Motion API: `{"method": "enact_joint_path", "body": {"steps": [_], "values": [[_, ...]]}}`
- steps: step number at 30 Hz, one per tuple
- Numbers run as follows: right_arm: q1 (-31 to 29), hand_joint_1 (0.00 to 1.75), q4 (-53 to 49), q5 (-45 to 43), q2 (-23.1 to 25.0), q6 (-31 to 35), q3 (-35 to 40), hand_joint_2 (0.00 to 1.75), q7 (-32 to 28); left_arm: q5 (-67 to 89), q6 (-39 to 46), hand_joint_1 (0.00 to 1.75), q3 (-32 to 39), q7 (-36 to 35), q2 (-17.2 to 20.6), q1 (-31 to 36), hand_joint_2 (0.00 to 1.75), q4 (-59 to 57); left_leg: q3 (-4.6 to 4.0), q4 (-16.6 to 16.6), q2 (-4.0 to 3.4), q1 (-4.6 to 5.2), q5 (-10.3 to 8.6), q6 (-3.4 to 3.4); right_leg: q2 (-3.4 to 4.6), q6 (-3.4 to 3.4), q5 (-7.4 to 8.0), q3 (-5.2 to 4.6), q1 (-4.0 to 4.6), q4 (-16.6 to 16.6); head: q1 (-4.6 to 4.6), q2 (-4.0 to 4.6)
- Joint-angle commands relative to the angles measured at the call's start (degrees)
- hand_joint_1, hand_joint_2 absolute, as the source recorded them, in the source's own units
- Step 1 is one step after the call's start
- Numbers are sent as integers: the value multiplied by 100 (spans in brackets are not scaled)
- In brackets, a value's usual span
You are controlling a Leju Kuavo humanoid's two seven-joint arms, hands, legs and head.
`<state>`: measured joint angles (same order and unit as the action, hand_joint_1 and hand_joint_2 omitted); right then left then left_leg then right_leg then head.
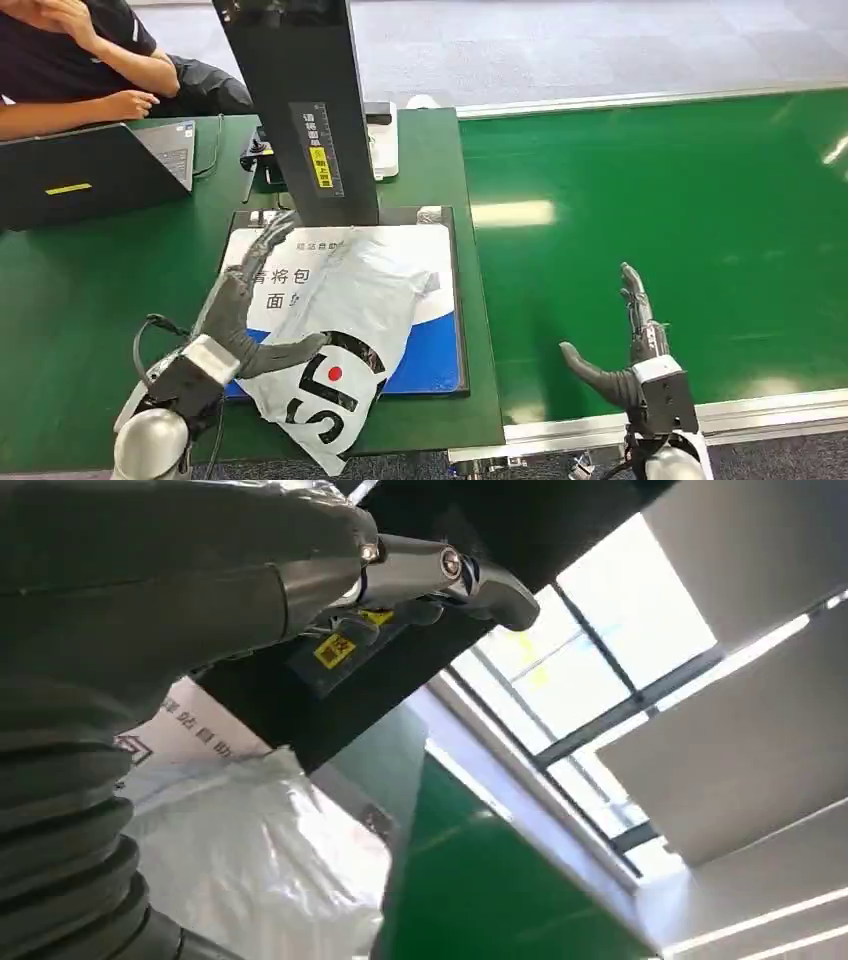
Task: Moved the parcel from conveyor to table for the left to box.
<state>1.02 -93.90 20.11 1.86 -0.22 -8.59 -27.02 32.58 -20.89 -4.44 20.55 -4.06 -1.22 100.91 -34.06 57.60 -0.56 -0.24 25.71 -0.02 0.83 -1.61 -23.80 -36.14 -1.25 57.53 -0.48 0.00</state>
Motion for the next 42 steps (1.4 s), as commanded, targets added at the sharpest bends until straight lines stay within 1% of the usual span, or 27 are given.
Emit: {"method": "enact_joint_path", "body": {"steps": [1,3,4,5,6,7,9,11,12,13,14,15,16,18,19,20,22,23,25,26,27,29,32,33,38,41,42], "values": [[-187,0,309,-57,141,40,-22,175,91,829,-329,0,-1023,-590,988,301,175,-971,25,-15,11,-1,-3,-5,-14,13,-1,23,3,-8,0,0],[-205,0,376,-95,105,84,24,175,99,938,-385,0,-1198,-608,1154,289,175,-1078,41,-24,9,-1,-2,-6,-12,17,-1,37,3,-16,2,0],[-205,0,376,-95,105,84,24,175,99,938,-385,0,-1198,-608,1154,289,175,-1078,50,-29,4,-1,-1,-7,-7,19,0,43,4,-19,2,0],[-205,0,376,-95,105,84,24,175,99,938,-385,0,-1198,-608,1154,289,175,-1078,23,-13,2,-1,0,-3,-4,9,0,21,2,-8,2,0],[-205,0,376,-95,105,84,24,175,99,938,-385,0,-1198,-608,1154,289,175,-1078,38,-19,3,-3,2,-5,-6,16,-1,34,5,-14,2,0],[-205,0,376,-95,105,84,24,175,99,938,-385,0,-1198,-608,1154,289,175,-1078,22,-12,3,-1,1,-3,-5,10,-1,20,2,-6,0,0],[-205,0,376,-95,105,84,24,175,99,938,-385,0,-1198,-608,1154,289,175,-1078,39,-18,5,-4,4,-5,-8,16,-3,36,6,-12,2,0],[-205,0,376,-95,105,84,24,175,99,938,-385,0,-1198,-608,1154,289,175,-1078,15,-9,2,0,0,-2,-4,8,-1,14,1,-5,2,0],[-219,0,394,-159,103,86,64,175,105,944,-540,0,-1268,-889,1256,383,175,-1240,34,-15,2,-3,4,-5,-5,15,-3,32,4,-9,2,0],[-235,0,413,-168,99,88,103,175,107,895,-475,0,-1253,-861,1237,431,175,-1375,16,-10,3,-1,0,-3,-4,9,0,15,1,-5,0,0],[-240,0,418,-172,97,91,112,175,110,884,-466,0,-1253,-854,1234,446,175,-1412,29,-15,5,-2,1,-5,-7,13,-2,28,3,-8,2,0],[-245,0,434,-200,89,138,142,175,117,864,-400,0,-1254,-838,1245,487,175,-1531,18,-11,5,0,-1,-4,-6,9,-1,18,0,-5,2,0],[-232,0,423,-256,93,180,135,175,123,863,-394,0,-1218,-941,1240,495,175,-1608,36,-19,6,-2,-1,-6,-9,17,0,34,4,-11,0,0],[-216,0,406,-283,91,203,121,175,133,904,-417,0,-1207,-1058,1250,499,175,-1694,32,-18,3,-1,-1,-6,-6,16,0,29,3,-9,2,0],[-199,0,384,-298,100,224,85,175,148,1220,-188,0,-1248,-1250,1266,569,175,-1819,22,-13,4,-2,-1,-5,-6,12,0,20,2,-6,2,0],[-174,0,356,-277,117,253,50,175,179,1402,12,0,-1159,-1419,1193,632,175,-1945,32,-18,6,-2,-1,-6,-9,15,0,30,3,-10,2,0],[-157,0,350,-278,111,254,40,175,178,1398,8,0,-1143,-1411,1197,679,175,-1963,14,-10,7,-1,-2,-3,-9,9,0,14,2,-4,2,0],[-157,0,350,-278,111,254,40,175,178,1398,8,0,-1143,-1411,1197,679,175,-1963,25,-14,12,-1,-2,-5,-14,13,-2,24,3,-7,4,0],[-127,0,295,-218,150,269,7,175,237,1585,215,0,-978,-1707,1080,757,175,-2131,14,-9,9,-1,-2,-3,-11,8,-1,14,2,-4,2,0],[-127,0,289,-171,165,269,8,175,268,1649,235,0,-896,-1816,1048,769,175,-2191,29,-15,13,-1,-1,-4,-16,13,-2,28,3,-9,4,0],[-139,0,299,-146,179,268,10,175,282,1678,215,0,-836,-1862,1029,755,175,-2210,19,-10,9,-1,-1,-3,-11,9,-2,19,2,-5,0,0],[-216,0,377,-122,201,260,53,175,291,1691,27,0,-771,-1821,1037,686,175,-2314,25,-11,2,-2,2,-3,-4,11,-2,22,3,-6,0,0],[-248,0,406,-102,208,263,81,175,305,1767,11,0,-719,-1892,1006,694,175,-2495,24,-13,-1,0,1,-3,-1,10,0,21,1,-7,0,0],[-248,0,406,-102,208,263,81,175,305,1767,11,0,-719,-1892,1006,694,175,-2495,38,-19,0,-1,2,-5,-3,15,-1,34,3,-11,2,0],[-239,0,399,-105,202,262,75,175,303,1773,13,0,-720,-1893,996,705,175,-2496,19,-10,0,0,0,-3,-2,9,0,17,1,-4,2,0],[-225,0,358,-70,238,274,75,175,340,2035,97,0,-590,-2228,913,763,175,-2663,31,-14,1,-1,1,-4,-4,14,0,28,3,-7,2,0],[-195,0,296,-32,283,290,48,175,398,2407,293,0,-448,-2649,829,846,175,-2804,19,-10,3,-1,-1,-3,-4,9,1,18,2,-4,0,0]]}}
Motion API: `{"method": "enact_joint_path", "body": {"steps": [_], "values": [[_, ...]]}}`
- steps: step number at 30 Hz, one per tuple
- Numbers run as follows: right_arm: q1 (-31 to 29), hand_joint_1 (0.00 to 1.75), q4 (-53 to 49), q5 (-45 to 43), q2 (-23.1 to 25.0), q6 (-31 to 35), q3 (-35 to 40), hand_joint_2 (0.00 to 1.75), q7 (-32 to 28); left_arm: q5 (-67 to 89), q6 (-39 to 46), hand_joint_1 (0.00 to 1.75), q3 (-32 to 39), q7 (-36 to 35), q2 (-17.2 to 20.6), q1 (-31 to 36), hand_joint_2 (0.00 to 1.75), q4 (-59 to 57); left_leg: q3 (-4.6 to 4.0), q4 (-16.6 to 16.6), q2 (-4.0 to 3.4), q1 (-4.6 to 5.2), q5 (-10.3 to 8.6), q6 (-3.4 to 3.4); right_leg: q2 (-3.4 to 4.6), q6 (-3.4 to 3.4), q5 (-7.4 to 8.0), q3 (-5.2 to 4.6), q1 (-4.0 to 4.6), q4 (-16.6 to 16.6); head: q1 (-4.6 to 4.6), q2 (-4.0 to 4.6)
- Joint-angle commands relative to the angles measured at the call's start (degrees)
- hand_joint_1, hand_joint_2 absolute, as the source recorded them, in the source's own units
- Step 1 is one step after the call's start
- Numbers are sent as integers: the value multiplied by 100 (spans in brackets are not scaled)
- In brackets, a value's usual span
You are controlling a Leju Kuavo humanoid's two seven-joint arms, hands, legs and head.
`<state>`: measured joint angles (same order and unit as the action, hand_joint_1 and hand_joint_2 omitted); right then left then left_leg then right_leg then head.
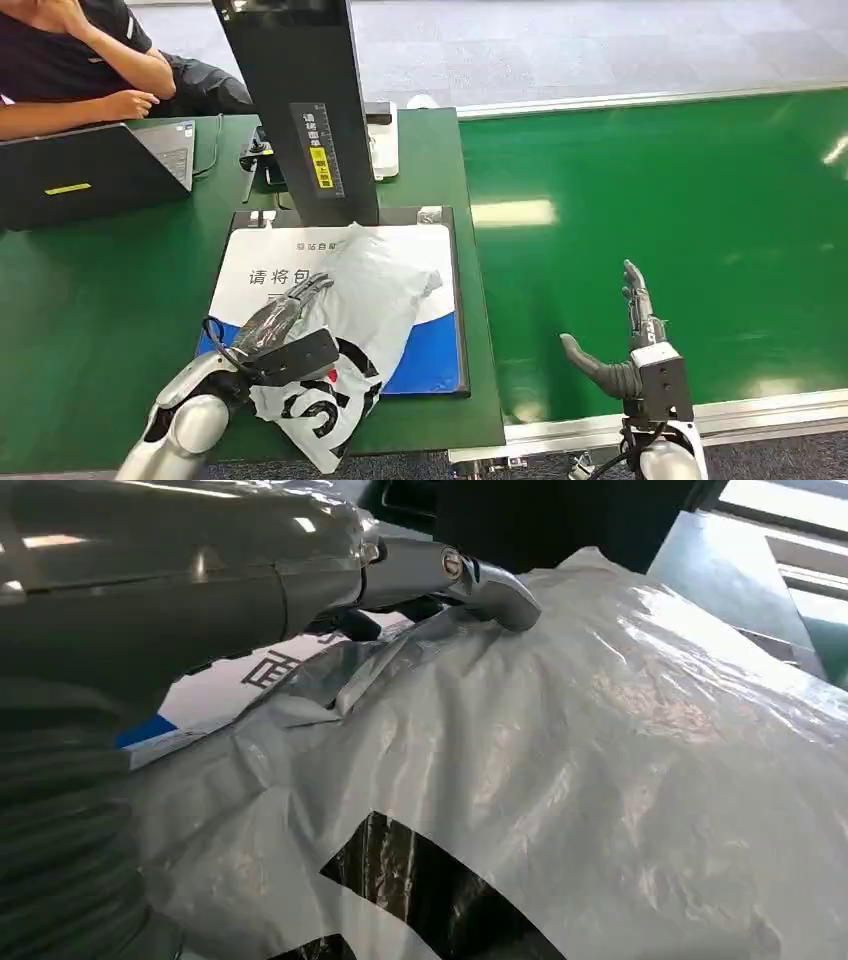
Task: Moved the parcel from conveyor to table for the left to box.
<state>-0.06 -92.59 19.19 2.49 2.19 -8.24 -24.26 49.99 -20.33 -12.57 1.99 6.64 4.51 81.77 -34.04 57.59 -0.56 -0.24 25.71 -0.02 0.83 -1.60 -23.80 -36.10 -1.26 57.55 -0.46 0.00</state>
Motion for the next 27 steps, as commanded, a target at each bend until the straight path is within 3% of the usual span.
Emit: {"method": "enact_joint_path", "body": {"steps": [1,26,27], "values": [[-71,0,134,77,237,43,8,175,149,796,216,0,452,-814,-279,313,175,-956,29,-14,2,-1,0,-4,-5,13,0,25,3,-9,0,0],[-186,0,324,146,262,77,120,175,248,1036,-396,0,223,-601,-326,366,175,-1713,96,-24,-7,3,0,-4,2,16,-1,99,-1,-12,0,0],[-186,0,324,146,262,77,120,175,248,1036,-396,21,223,-601,-326,366,175,-1713,104,-21,-5,2,6,-5,0,13,-9,110,-1,-9,0,0]]}}
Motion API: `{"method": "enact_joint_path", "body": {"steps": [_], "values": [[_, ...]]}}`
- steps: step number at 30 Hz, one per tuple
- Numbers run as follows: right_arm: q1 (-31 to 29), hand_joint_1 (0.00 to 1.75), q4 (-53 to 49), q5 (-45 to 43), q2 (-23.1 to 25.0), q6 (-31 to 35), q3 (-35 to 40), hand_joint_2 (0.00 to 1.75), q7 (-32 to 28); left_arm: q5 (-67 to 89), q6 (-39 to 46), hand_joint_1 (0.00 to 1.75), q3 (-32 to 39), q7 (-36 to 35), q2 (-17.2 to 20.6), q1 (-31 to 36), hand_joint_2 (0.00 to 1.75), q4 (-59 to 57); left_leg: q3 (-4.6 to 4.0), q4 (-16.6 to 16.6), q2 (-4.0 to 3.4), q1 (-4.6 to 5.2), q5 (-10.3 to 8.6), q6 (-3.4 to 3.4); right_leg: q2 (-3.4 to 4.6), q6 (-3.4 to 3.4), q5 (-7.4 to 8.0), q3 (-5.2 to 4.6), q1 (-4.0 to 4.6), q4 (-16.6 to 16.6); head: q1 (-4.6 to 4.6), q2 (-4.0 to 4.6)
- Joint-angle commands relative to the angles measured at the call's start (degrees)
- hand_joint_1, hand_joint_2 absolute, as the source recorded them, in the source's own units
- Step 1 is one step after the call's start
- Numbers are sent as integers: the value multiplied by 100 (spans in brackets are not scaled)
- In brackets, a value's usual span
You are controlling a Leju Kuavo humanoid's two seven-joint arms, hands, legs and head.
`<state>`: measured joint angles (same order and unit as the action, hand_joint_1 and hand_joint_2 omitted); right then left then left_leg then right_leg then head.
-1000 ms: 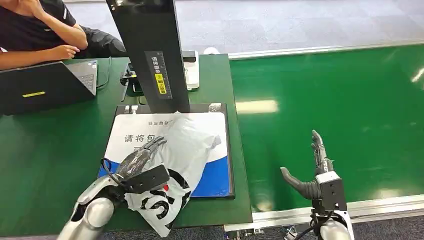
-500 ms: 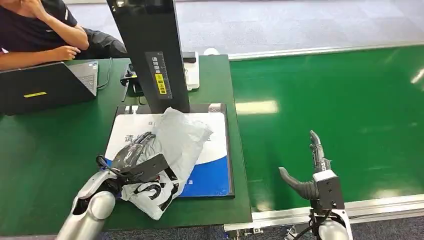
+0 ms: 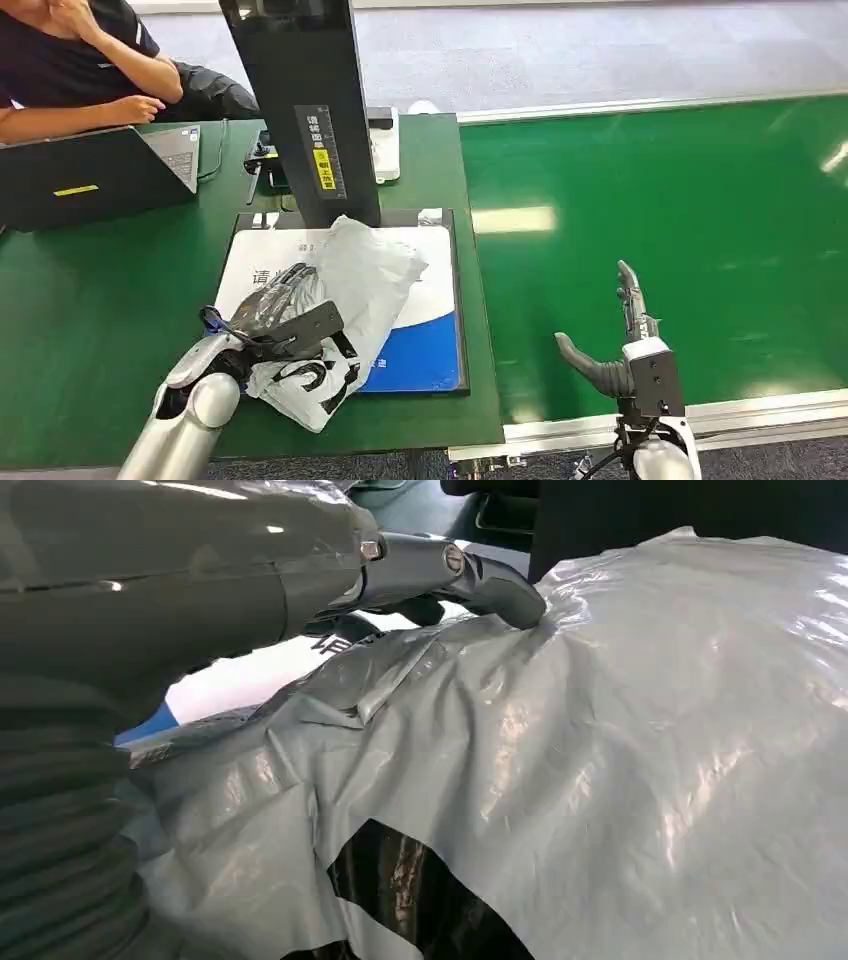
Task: Moved the parcel from conveyor to table for the left to box.
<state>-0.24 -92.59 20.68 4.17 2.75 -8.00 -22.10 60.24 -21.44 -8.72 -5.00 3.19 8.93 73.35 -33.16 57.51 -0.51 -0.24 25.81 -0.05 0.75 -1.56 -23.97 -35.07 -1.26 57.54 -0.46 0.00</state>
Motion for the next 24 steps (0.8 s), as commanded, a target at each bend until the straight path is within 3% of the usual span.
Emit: {"method": "enact_joint_path", "body": {"steps": [1,2,24], "values": [[-161,0,328,-6,87,19,91,175,29,11,-279,101,-168,97,4,-76,175,-879,16,-17,-10,1,-9,-4,8,12,13,8,1,-12,0,0],[-128,0,321,2,62,40,105,175,44,12,-251,175,-155,111,-27,-44,175,-957,23,-13,-6,4,-5,-2,3,8,6,17,-2,-7,0,0],[-64,0,234,-1,68,73,122,175,66,-3,-212,175,-139,151,-59,-61,175,-896,46,-13,-6,2,6,-6,3,9,-5,28,0,-8,-2,0]]}}
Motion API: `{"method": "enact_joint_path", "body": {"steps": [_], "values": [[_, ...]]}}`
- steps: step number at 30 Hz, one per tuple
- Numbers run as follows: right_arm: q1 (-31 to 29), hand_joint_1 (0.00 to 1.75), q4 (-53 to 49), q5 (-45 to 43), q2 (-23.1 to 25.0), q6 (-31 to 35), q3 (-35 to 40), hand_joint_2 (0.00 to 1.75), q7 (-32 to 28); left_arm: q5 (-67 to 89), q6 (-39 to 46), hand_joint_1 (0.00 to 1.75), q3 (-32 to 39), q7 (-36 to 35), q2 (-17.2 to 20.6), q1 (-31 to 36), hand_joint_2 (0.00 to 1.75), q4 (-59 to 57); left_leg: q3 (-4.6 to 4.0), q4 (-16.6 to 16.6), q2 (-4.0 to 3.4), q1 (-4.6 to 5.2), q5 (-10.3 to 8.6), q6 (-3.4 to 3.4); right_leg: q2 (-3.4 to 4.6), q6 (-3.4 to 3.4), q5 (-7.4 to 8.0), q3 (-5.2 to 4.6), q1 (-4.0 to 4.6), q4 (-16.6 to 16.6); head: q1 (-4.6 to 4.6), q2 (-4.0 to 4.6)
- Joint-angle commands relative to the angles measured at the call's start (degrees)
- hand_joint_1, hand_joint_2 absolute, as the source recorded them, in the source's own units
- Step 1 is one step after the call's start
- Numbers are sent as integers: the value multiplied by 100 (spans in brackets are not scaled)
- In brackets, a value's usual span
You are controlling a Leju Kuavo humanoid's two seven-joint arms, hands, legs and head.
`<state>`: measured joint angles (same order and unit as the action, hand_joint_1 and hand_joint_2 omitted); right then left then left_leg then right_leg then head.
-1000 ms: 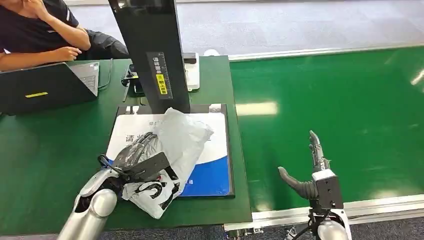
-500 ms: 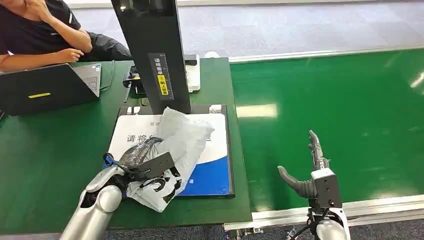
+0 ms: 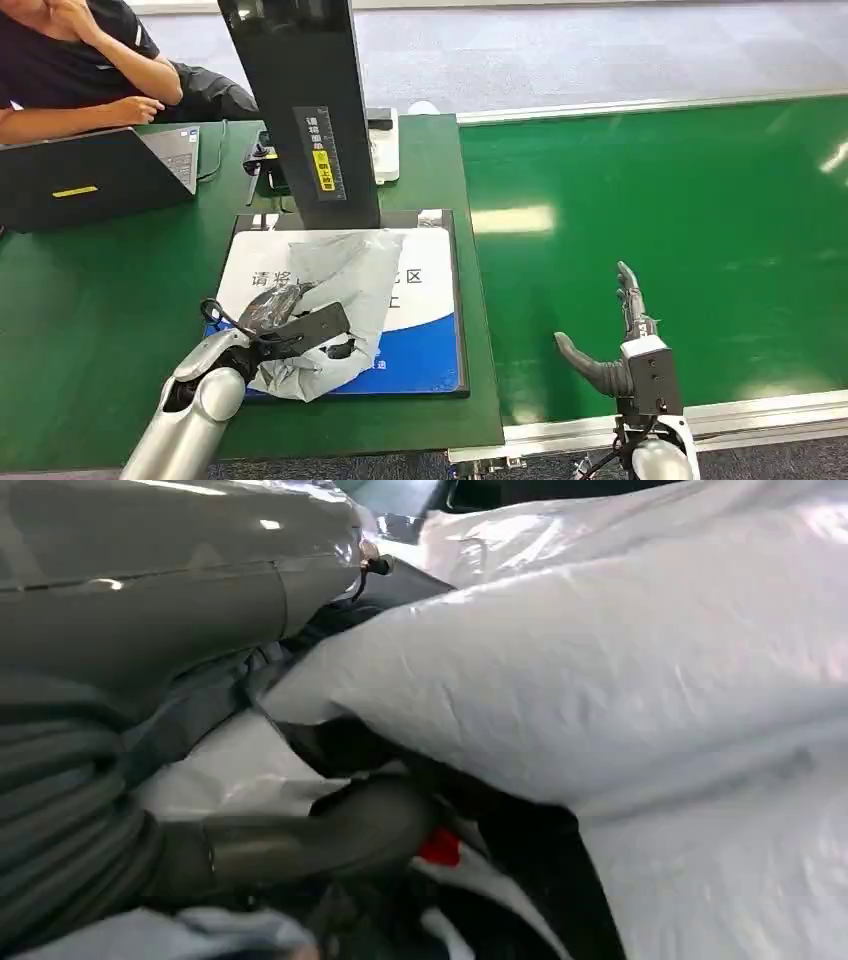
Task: Moved the parcel from conveyor to table for the left to box.
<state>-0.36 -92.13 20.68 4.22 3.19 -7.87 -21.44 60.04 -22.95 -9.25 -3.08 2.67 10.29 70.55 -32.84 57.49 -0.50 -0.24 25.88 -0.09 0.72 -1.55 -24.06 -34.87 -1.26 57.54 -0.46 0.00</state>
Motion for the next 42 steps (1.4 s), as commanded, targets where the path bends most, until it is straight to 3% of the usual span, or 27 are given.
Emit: {"method": "enact_joint_path", "body": {"steps": [1,14,21,26,27,28,37,38,42], "values": [[-51,0,188,-1,64,30,109,175,0,17,-61,175,-87,-42,-6,-198,175,-616,15,-11,-5,3,3,2,4,5,-2,9,-2,-6,0,0],[-44,0,183,-2,66,35,111,175,4,6,-57,175,-86,-23,-4,-201,175,-622,14,-13,-7,3,3,2,6,6,-1,7,-2,-8,0,0],[-34,0,232,-95,-4,43,115,175,-18,-467,305,175,-133,719,89,-184,175,-503,12,-12,-7,2,4,3,5,6,-2,6,-1,-8,0,0],[51,0,131,-155,-9,-25,6,175,-89,-733,1439,175,-161,1569,151,-52,175,-303,0,-6,3,-2,5,4,-4,3,-5,-1,3,-6,0,0],[131,0,23,-159,6,-105,-81,175,-159,-502,3114,175,115,2142,-16,-34,175,-48,-5,-5,5,-4,4,3,-7,5,-4,-5,5,-7,0,0],[168,0,-34,-156,22,-147,-128,175,-172,-258,3451,175,184,2068,-30,-26,175,145,-17,2,12,-4,5,4,-13,2,-8,-14,5,-2,0,0],[186,0,-82,-146,63,-200,-165,175,-179,-144,3493,175,231,2017,-37,-89,175,295,-32,3,10,-4,7,2,-8,4,-7,-34,7,-4,-2,0],[170,0,-71,-137,80,-207,-184,175,-181,-13,4337,175,446,2091,-165,-60,175,296,-32,2,7,-5,8,1,-6,8,-7,-35,8,-5,0,0],[149,0,-117,-128,105,-207,-187,175,-182,96,4867,175,1137,2081,-304,14,175,591,-54,9,8,-7,7,0,-7,6,-6,-55,9,1,0,0]]}}
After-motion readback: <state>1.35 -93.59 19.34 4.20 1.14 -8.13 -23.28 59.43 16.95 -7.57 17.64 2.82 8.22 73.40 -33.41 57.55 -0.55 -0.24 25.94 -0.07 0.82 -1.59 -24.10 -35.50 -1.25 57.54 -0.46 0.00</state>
